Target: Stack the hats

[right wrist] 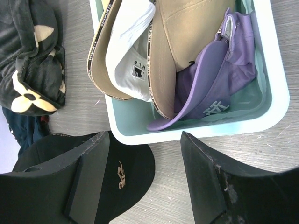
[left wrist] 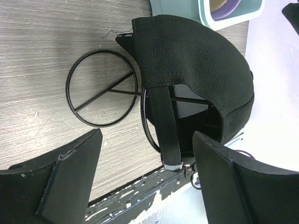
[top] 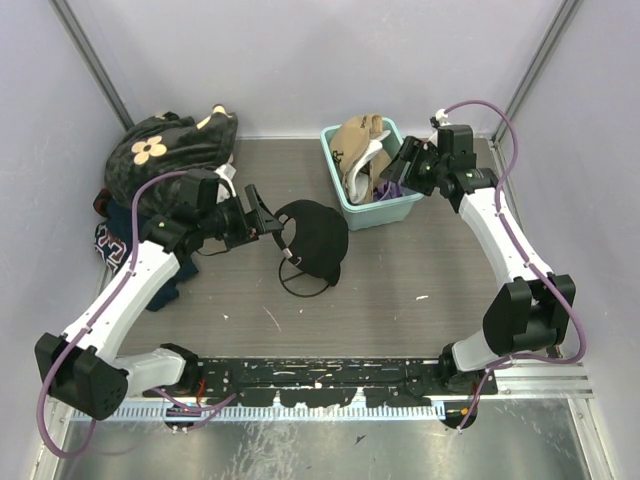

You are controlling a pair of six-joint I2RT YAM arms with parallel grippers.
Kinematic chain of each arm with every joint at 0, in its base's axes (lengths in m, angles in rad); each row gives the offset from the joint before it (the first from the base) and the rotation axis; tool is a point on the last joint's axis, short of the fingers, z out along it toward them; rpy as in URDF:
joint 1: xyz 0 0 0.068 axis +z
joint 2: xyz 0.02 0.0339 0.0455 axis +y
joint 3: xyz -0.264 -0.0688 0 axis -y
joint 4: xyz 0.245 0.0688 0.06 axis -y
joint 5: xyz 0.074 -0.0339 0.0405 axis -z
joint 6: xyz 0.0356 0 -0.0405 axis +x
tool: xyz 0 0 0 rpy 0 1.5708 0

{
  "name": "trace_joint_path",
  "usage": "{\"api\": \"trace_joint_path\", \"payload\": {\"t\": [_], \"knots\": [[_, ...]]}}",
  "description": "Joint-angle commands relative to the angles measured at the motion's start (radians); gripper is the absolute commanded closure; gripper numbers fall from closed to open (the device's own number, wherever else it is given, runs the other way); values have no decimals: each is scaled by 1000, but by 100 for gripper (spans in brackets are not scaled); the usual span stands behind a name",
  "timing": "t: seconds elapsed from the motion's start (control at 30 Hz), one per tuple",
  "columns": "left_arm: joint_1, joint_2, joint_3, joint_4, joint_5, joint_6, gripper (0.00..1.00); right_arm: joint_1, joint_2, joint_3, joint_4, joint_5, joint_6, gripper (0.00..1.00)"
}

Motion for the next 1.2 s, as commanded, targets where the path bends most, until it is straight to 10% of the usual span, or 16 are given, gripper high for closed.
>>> {"api": "trace_joint_path", "payload": {"t": [0.0, 0.5, 1.17], "knots": [[-17, 20, 20, 30, -26, -25, 17, -17, -29, 14, 46, -11, -6, 32], [-42, 133, 40, 56, -44, -40, 78, -6, 98, 138, 48, -25, -13, 39], [-40, 129, -24, 32, -96, -7, 78, 308, 411, 667, -286, 393, -30, 51]]}}
